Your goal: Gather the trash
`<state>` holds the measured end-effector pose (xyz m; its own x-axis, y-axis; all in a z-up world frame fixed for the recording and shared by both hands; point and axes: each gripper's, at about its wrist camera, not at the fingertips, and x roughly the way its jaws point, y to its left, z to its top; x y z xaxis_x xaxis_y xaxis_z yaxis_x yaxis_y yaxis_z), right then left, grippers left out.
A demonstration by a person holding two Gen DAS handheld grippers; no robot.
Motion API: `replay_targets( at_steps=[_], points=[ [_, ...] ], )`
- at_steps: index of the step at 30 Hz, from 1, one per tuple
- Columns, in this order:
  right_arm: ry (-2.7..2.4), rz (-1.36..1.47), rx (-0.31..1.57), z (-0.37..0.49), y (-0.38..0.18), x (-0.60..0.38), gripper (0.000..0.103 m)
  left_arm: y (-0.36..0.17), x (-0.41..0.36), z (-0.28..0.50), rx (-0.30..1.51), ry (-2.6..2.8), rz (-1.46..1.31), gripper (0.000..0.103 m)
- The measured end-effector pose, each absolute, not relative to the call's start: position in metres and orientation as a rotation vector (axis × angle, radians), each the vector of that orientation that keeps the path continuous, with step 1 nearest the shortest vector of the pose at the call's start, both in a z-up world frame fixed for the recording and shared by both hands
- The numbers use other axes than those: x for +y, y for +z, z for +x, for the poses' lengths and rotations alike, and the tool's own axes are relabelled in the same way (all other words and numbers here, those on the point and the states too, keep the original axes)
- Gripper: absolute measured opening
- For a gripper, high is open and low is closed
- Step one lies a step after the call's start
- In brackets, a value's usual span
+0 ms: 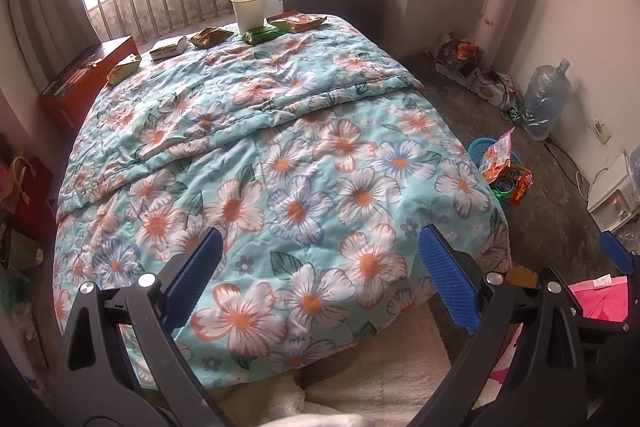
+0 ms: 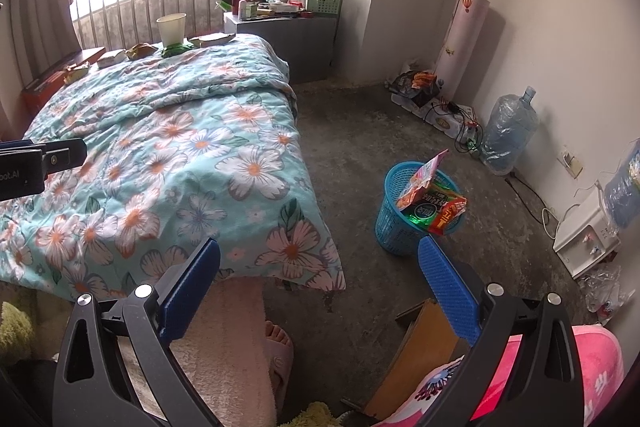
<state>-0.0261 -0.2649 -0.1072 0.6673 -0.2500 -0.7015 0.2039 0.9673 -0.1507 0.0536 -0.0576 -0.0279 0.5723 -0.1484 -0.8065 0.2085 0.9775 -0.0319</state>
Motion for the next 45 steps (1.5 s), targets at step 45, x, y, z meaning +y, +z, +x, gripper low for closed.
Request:
replay_targets(
  at_steps=[45],
  points=[
    [-0.257,-0.073,0.798,-0.021,-0.104,-0.268,0.096,-0.029,-0.070,0.053,0.954,-0.227,0.075,0.094]
  ],
)
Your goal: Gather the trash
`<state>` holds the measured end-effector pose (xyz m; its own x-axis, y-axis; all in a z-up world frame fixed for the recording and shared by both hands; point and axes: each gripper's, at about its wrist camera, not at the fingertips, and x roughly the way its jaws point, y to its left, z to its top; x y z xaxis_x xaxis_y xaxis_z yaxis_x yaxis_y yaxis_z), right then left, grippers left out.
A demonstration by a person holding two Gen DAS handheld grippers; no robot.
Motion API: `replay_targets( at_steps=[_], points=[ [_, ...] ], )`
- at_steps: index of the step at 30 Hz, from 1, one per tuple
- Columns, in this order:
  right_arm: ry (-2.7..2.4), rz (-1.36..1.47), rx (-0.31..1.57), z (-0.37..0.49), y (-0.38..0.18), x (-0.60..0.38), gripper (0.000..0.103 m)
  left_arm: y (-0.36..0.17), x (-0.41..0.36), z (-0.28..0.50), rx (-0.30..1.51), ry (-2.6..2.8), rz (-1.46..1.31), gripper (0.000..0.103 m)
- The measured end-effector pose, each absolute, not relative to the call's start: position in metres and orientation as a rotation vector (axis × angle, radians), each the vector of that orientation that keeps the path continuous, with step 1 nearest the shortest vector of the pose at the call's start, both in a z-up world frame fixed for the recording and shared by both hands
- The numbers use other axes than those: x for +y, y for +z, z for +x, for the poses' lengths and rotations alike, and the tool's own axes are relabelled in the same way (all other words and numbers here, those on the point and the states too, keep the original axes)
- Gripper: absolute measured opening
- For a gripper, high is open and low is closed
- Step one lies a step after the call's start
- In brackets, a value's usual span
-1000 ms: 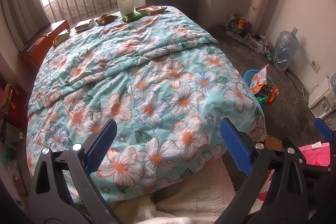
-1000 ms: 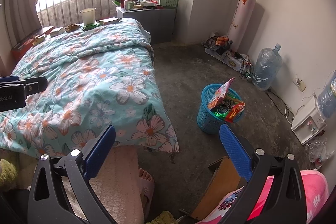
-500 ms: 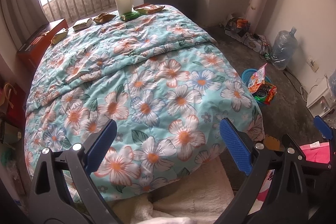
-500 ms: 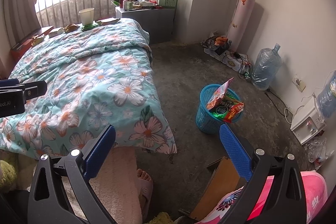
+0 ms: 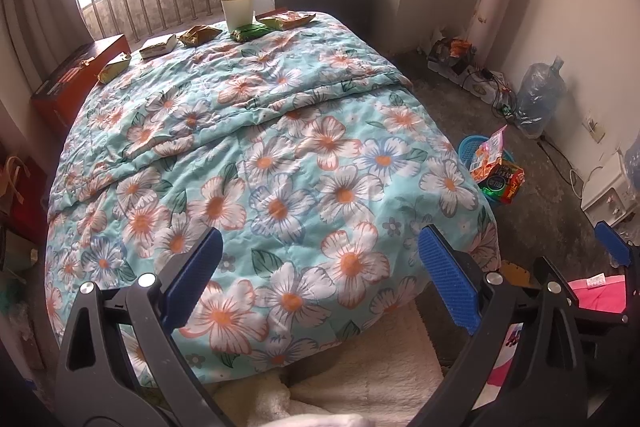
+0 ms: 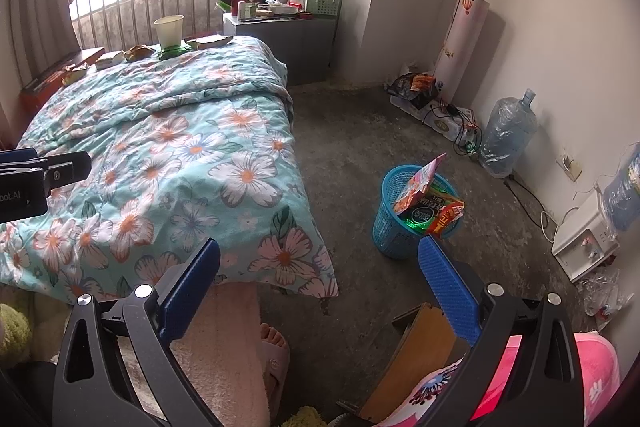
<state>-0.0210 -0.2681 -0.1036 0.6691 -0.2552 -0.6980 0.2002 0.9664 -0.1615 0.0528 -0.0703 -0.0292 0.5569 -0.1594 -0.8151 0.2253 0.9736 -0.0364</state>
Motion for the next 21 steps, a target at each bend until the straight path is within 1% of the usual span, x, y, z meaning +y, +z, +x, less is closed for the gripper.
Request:
replay_targets(
  at_steps=[21],
  points=[
    [-0.256,-0.073,0.796,-0.0207,-0.1032,-0.2682,0.097,-0.0296,-0.0698,0.0531,0.956,-0.226,0.073,0.094]
  ],
)
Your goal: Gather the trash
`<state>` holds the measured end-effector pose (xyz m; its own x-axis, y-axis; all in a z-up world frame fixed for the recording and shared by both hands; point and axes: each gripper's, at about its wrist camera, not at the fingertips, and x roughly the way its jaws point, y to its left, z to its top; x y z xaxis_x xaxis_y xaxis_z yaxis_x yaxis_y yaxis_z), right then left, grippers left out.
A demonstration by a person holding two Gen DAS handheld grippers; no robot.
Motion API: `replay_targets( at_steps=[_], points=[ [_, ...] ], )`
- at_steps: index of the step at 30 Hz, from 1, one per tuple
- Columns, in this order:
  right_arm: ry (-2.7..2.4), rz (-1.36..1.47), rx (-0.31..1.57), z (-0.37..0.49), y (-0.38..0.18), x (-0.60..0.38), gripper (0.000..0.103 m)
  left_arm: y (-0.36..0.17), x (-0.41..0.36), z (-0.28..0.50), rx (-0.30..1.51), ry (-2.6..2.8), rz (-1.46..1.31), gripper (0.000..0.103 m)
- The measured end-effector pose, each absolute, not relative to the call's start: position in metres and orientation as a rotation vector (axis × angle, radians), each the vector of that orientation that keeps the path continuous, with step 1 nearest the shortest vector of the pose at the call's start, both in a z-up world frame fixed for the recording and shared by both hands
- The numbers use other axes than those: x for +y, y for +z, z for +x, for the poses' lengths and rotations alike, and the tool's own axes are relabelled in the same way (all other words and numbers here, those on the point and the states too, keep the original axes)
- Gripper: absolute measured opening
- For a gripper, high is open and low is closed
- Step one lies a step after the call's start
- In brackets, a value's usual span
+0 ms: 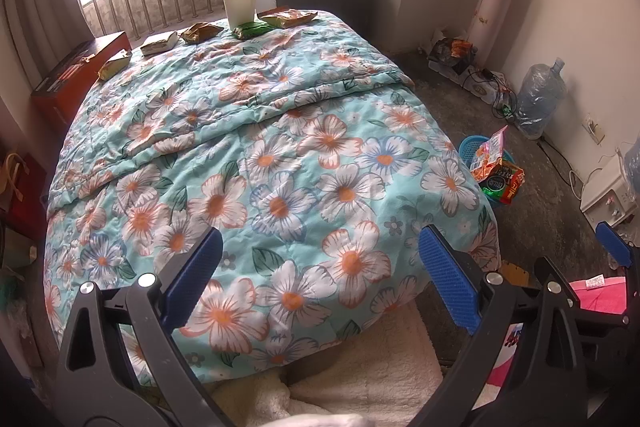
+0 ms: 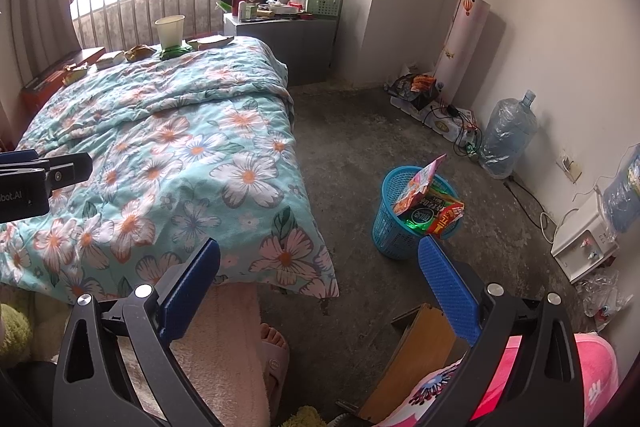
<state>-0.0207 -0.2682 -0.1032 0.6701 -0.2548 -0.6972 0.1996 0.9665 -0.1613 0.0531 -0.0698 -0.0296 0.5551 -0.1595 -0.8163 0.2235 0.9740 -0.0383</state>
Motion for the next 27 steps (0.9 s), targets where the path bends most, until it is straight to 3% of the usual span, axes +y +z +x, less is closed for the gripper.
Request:
replay_targets(
  at_steps=[27],
  points=[
    [-0.256,-0.073,0.797,-0.0198,-0.1032,-0.2651,0.096,-0.0301,-0.0674,0.0526,0.956,-0.227,0.070,0.094]
  ],
)
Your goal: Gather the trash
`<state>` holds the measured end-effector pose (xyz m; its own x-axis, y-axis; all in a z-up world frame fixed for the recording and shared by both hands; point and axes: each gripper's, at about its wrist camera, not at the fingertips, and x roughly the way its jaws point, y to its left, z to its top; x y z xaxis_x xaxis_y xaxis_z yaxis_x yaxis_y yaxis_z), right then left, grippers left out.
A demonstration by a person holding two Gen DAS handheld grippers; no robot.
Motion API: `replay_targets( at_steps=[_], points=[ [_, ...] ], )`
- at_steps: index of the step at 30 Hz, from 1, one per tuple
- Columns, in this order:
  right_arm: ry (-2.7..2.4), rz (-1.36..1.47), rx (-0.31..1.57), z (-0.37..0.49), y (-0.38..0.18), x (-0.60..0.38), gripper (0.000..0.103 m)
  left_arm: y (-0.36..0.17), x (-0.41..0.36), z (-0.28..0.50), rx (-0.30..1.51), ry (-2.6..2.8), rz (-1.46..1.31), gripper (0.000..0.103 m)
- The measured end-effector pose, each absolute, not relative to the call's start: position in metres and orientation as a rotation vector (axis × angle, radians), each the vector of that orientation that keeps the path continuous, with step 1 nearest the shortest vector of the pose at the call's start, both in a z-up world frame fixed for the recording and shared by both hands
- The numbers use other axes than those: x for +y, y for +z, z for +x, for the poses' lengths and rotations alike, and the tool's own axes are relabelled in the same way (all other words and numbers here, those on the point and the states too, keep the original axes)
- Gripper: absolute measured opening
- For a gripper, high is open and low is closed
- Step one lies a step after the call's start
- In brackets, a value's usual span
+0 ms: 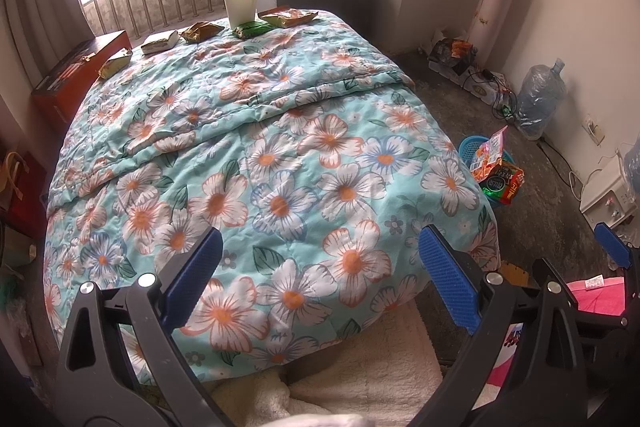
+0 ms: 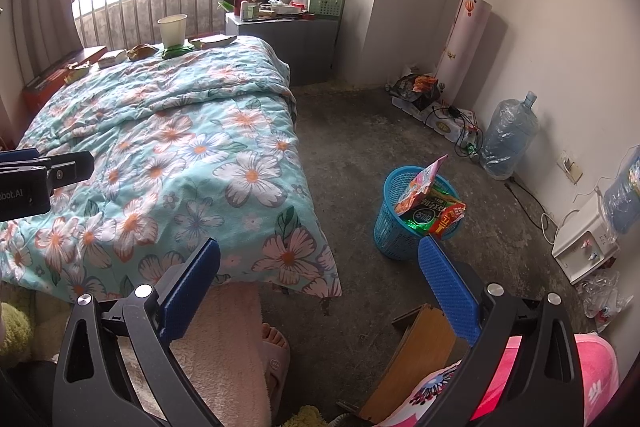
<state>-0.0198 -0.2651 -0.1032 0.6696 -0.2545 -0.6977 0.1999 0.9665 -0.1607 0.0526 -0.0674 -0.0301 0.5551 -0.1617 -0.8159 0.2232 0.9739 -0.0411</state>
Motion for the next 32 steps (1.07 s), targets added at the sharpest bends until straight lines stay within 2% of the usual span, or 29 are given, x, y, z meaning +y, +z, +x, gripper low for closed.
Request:
replay_targets(
  at_steps=[32],
  points=[
    [-0.249,-0.073,0.797,-0.0197,-0.1040,-0.2623,0.096,-0.0301,-0.0689,0.0521,0.957,-0.228,0.069,0.094]
  ],
)
